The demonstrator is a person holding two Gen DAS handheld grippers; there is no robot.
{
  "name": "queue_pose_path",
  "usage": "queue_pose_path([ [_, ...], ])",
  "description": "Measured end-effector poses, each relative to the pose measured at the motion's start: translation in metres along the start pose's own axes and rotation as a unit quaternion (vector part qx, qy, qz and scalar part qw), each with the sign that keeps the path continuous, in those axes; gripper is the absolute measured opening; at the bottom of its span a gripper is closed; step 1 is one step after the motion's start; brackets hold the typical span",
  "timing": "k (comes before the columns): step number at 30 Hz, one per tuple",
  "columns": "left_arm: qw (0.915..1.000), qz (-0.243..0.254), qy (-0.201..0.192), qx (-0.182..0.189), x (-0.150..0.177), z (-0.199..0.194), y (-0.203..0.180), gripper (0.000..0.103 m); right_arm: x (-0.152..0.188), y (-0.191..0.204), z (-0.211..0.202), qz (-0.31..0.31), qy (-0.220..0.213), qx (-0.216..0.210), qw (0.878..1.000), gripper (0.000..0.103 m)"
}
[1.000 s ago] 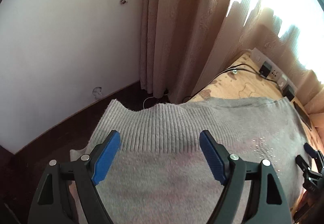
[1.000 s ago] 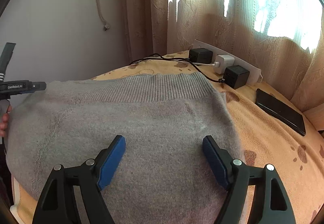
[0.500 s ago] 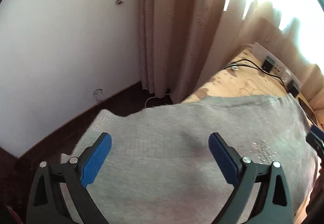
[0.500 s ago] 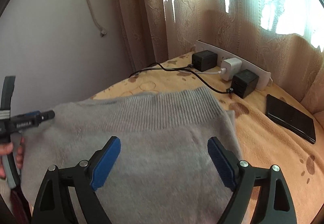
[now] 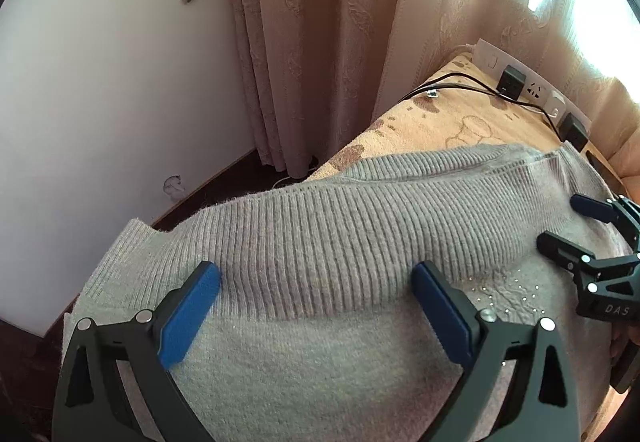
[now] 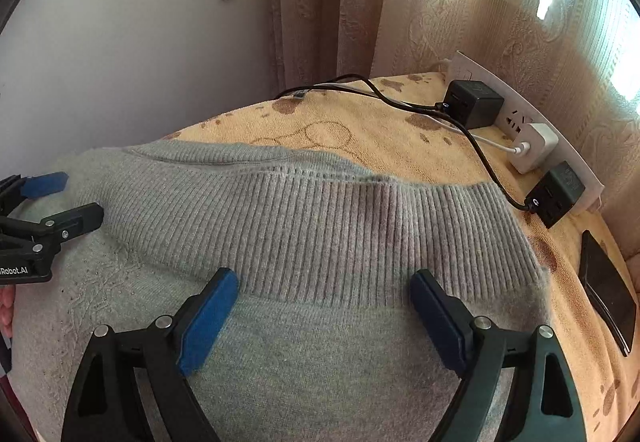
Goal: Fold clothes
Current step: 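Lower the sweater onto the bed and open both grippers, then press the placed folded sweater flat with both open grippers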
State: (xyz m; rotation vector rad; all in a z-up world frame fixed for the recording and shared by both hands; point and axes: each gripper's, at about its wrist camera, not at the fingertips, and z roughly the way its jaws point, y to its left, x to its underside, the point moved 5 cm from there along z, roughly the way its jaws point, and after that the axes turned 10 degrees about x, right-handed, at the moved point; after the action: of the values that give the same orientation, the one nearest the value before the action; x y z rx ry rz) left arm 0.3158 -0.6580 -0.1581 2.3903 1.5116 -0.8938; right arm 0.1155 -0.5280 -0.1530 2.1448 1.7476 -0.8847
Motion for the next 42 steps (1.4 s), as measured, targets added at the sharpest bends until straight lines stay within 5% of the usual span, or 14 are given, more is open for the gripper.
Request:
queue_pose_path([
  [4,0.9996,0.001,-0.027,0.007,0.009,-0.018,-0.004,0.099,0.013,-0.019,-0.032,0.043,-0.043,0.018,0.998,0.09],
  [9,0.9957,0.061,-0.066,0.019,0.047,-0.058,-0.03,0.099,0.059,-0.048,-0.091,0.073,-0.085,0.009,0.994,0.09],
  [16,0.9962,0.062,-0.059,0.019,0.096,-0.073,-0.024,0.099,0.118,-0.057,-0.093,0.045,-0.036,-0.015,0.998,0.09],
  [21,0.9961,0.056,-0.068,0.005,0.101,-0.076,-0.026,0.1,0.129,-0.066,-0.084,0.078,-0.009,-0.041,0.996,0.102],
  [26,0.995,0.046,-0.088,0.012,0.115,-0.101,-0.043,0.1,0.138,-0.068,-0.101,0.103,-0.02,-0.018,0.994,0.102],
  [30,0.9908,0.077,-0.109,0.02,0.132,-0.122,-0.072,0.101,0.138,-0.046,-0.134,0.079,-0.063,-0.039,0.994,0.102],
  [37,0.9946,0.076,-0.063,0.03,0.158,-0.096,-0.098,0.101,0.148,-0.01,-0.133,0.043,-0.055,-0.06,0.996,0.102],
  [42,0.9944,0.085,-0.058,-0.026,0.171,-0.082,-0.104,0.103,0.157,-0.005,-0.12,0.035,-0.025,-0.049,0.998,0.102],
])
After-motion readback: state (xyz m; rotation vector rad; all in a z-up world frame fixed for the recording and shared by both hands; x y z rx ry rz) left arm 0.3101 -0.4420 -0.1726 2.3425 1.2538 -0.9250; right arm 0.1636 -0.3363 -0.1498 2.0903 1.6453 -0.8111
